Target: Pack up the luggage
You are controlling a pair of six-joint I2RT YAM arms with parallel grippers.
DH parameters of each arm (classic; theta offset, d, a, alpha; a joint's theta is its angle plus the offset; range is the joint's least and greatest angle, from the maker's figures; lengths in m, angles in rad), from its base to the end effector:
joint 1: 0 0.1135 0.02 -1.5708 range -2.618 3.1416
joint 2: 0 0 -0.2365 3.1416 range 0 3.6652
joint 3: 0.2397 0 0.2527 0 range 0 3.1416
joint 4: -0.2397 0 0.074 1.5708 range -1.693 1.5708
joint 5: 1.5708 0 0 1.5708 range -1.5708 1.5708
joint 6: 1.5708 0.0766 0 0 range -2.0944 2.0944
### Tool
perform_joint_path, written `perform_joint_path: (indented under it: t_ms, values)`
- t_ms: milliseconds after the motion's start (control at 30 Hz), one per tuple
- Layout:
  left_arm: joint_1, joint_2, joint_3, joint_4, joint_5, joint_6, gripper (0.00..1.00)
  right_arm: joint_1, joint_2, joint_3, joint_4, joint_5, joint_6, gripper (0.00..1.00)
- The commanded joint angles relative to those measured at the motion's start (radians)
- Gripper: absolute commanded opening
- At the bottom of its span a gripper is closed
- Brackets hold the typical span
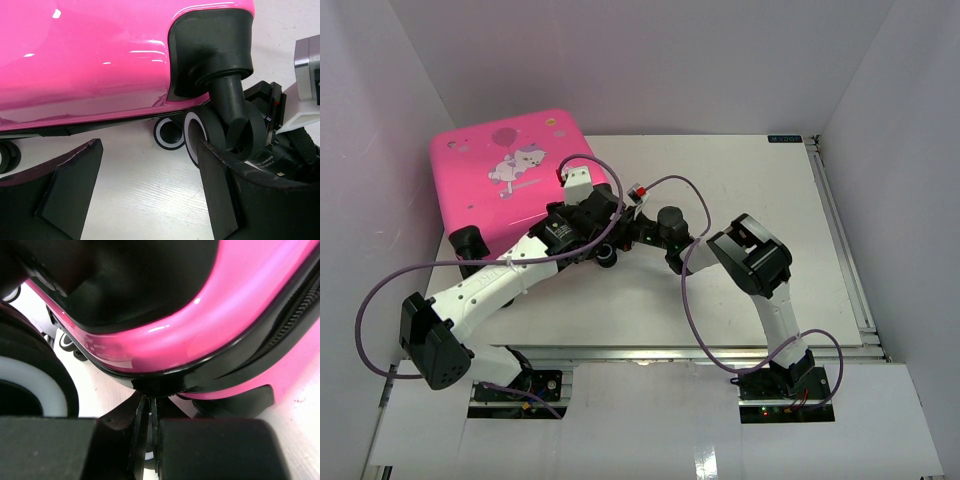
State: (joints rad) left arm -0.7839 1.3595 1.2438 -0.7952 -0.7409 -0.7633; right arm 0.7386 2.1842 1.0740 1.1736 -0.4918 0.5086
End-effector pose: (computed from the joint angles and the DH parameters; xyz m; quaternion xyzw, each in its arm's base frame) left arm 0.2498 -0.1760 0.2729 -0.1082 0.8830 0.0340 0.4554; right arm 0.3159 0.3366 0.1226 -0.2525 0.6390 0.5482 0.4768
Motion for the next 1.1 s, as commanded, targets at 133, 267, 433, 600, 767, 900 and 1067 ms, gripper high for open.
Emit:
perform_joint_path:
  t_ms: [133, 267, 433, 600, 767, 900, 1067]
  values:
    - [-0.081, 0.026, 0.124, 0.123, 0.071, -0.047, 0.88, 0.021, 0.069, 0.06, -0.058, -0.005, -0.029, 0.08]
    - [-0.091, 0.054, 0.149, 0.087, 0.064, -0.047, 0.88, 0.018, 0.066, 0.061, -0.057, -0.008, -0.024, 0.08]
    - [-0.094, 0.105, 0.191, 0.098, 0.093, -0.015, 0.9, 0.017, 0.079, 0.069, -0.057, -0.013, -0.015, 0.08]
    - [-0.109, 0.165, 0.233, 0.031, 0.052, -0.034, 0.9, 0.013, 0.095, 0.085, -0.057, -0.022, 0.003, 0.08]
    - [-0.108, 0.192, 0.263, -0.077, -0.025, -0.076, 0.9, 0.005, 0.084, 0.079, -0.057, -0.025, 0.001, 0.08]
    - [-0.108, 0.195, 0.25, -0.138, -0.059, -0.116, 0.9, 0.002, 0.075, 0.071, -0.058, -0.028, -0.001, 0.08]
    - [-0.105, 0.195, 0.249, -0.144, -0.071, -0.135, 0.9, 0.002, 0.075, 0.067, -0.056, -0.028, -0.001, 0.08]
